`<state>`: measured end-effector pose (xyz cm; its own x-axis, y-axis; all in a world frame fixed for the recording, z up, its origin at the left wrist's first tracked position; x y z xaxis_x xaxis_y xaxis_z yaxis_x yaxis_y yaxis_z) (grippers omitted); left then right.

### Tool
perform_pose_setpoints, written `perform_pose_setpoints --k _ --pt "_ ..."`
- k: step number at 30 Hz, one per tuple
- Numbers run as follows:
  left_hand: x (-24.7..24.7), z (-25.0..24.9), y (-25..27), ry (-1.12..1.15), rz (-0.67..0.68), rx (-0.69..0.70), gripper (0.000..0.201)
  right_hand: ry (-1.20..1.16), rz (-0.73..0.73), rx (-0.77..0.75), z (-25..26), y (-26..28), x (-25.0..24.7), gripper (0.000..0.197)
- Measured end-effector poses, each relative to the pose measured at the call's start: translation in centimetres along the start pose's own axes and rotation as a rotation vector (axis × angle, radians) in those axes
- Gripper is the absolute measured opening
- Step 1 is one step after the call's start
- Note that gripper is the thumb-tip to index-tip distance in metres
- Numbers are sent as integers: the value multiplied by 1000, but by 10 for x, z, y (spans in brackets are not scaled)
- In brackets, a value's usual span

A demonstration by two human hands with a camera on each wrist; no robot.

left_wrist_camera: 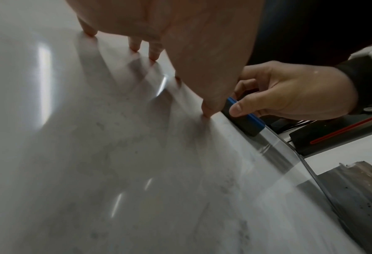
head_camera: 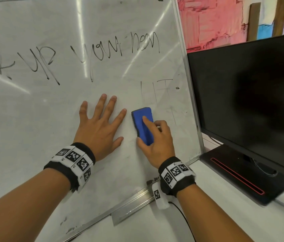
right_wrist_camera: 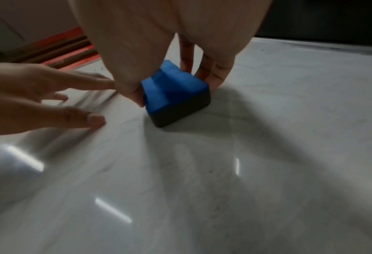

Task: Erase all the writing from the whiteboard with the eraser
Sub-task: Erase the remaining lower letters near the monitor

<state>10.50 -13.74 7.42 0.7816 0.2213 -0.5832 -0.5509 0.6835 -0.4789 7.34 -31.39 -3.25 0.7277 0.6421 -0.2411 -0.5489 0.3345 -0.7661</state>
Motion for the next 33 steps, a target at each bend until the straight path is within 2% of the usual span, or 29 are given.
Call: perform_pose_setpoints --k 2,5,7,14,16,18,20,23,26,29,33 --pt "0 1 1 -2 10 -1 86 16 -16 2 -3 -1 -2 67" --pt "0 2 2 4 14 3 84 -22 -117 196 -24 -6 -16 70" --pt "-1 2 2 10 10 4 82 8 -150 256 -28 -7 -19 74" --pt "0 3 1 14 23 1 82 74 -10 -15 -4 -7 -1 69" --pt "-1 3 2 8 28 5 81 70 -54 56 -11 -12 -6 67" --pt "-4 3 2 6 26 8 80 38 -133 187 -17 -16 -11 65" --pt "-4 3 2 2 43 4 80 43 -181 233 -16 -17 -12 61" --pt "-5 3 0 7 31 4 79 38 -143 136 -6 -17 -9 57" --pt "-4 4 -1 19 14 3 78 86 -44 23 0 -20 -5 69" --pt "-6 5 -1 13 11 3 78 120 -42 38 -6 -23 -10 72" --pt "-8 7 0 14 6 4 79 115 -63 160 -10 -27 -16 72"
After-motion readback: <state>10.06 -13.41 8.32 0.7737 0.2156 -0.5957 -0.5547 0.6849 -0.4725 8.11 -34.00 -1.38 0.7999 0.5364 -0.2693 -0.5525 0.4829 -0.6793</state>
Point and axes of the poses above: each hand's wrist, its own y-axis away from the middle knuckle, its own x-axis out of the palm, z = x × y, the point moved 4 cm from there along -y, towards the middle knuckle, and after that the axes turned 1 degree about -y, right-handed, at the moved point
